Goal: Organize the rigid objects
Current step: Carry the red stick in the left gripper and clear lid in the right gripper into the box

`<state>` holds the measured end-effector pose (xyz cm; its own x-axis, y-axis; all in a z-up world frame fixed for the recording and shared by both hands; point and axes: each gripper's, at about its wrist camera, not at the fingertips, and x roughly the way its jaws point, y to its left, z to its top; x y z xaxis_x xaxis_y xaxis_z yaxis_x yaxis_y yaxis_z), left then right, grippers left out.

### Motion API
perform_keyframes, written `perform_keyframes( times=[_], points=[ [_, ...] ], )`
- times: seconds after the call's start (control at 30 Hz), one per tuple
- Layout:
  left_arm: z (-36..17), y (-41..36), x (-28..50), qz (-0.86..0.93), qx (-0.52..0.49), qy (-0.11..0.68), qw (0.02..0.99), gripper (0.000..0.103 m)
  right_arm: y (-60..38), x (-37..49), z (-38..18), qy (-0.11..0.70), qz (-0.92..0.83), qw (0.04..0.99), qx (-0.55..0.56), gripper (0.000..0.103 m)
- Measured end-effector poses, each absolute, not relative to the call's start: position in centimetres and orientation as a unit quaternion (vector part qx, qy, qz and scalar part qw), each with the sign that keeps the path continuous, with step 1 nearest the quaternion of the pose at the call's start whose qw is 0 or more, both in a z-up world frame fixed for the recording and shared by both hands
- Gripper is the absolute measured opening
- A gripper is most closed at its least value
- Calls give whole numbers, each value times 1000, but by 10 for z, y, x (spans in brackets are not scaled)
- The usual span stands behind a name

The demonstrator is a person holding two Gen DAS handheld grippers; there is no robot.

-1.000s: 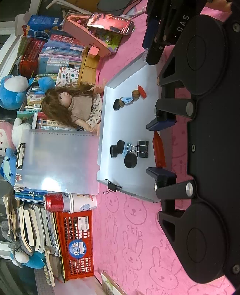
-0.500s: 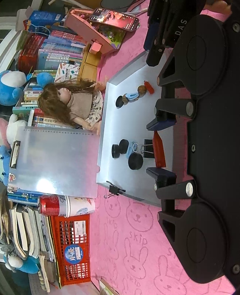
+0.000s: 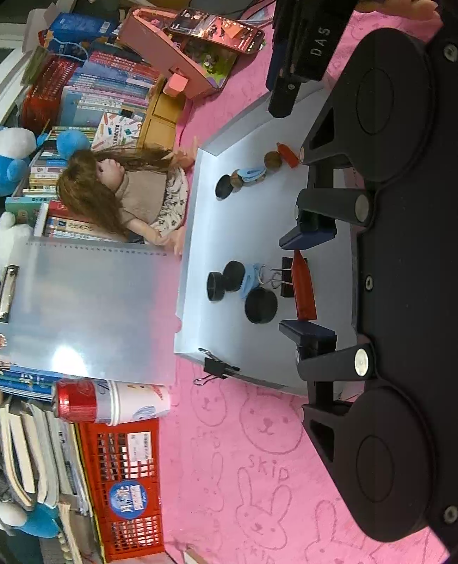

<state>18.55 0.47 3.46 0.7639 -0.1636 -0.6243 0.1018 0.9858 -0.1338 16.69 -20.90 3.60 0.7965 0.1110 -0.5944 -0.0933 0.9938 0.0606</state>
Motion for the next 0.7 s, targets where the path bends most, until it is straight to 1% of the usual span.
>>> perform_keyframes(
  times=[0.27,0.7],
  points=[
    [31,0,190,-74,-39,346,935,42,-211,173,31,329,54,943,20,40],
    [30,-3,208,-108,-40,396,911,42,-229,200,25,400,74,911,74,40]
  ],
)
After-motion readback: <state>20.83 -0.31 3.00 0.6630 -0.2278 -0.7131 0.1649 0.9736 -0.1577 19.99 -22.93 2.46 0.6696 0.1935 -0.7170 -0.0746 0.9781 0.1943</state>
